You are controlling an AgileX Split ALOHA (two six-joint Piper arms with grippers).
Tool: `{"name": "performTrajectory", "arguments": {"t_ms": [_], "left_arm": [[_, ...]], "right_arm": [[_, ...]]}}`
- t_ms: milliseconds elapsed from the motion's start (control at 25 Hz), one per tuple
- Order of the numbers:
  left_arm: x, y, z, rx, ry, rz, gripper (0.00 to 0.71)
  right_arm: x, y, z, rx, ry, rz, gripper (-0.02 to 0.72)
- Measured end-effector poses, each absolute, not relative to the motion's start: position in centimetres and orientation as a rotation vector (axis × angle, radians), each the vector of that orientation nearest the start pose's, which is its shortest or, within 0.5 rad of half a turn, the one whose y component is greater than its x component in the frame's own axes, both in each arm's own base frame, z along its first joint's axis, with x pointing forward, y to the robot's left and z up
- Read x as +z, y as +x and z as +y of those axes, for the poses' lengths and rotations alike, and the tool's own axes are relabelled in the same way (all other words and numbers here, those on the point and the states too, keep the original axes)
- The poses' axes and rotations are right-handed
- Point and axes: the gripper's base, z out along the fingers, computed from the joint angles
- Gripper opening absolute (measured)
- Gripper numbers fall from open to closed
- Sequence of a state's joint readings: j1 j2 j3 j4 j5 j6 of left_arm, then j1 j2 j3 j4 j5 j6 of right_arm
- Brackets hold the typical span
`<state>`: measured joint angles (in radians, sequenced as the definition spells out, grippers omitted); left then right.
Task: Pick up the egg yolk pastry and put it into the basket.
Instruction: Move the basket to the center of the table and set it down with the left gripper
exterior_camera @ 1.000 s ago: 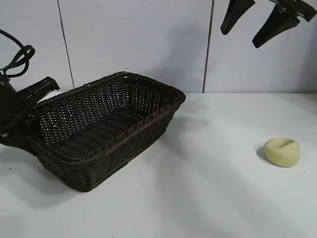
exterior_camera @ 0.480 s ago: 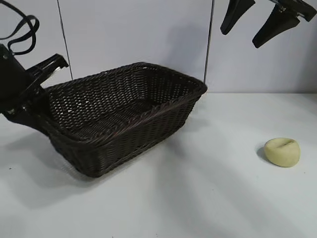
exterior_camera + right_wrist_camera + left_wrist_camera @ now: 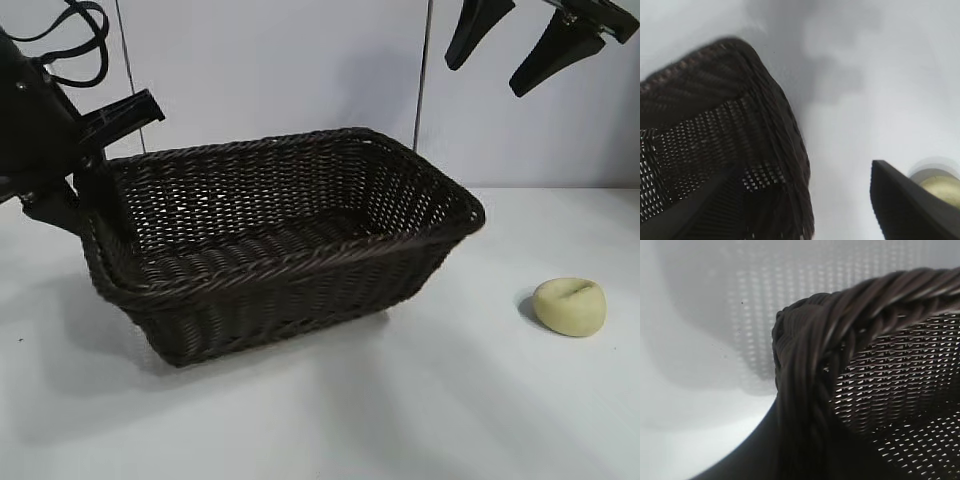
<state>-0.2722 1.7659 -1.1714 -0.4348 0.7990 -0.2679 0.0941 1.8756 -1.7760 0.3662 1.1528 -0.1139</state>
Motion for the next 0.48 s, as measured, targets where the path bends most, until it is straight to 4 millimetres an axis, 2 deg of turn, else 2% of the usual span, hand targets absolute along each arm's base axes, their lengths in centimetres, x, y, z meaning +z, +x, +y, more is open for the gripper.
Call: {"name": "performTrajectory", "arguments": {"t_ms": [480], "left_arm": [[20.2, 37.5, -13.7, -0.603, 0.214, 3.017, 0.099]], "right_arm": [[32.2, 40.4, 6.8, 0.492, -0.171, 2.689, 0.519]]}}
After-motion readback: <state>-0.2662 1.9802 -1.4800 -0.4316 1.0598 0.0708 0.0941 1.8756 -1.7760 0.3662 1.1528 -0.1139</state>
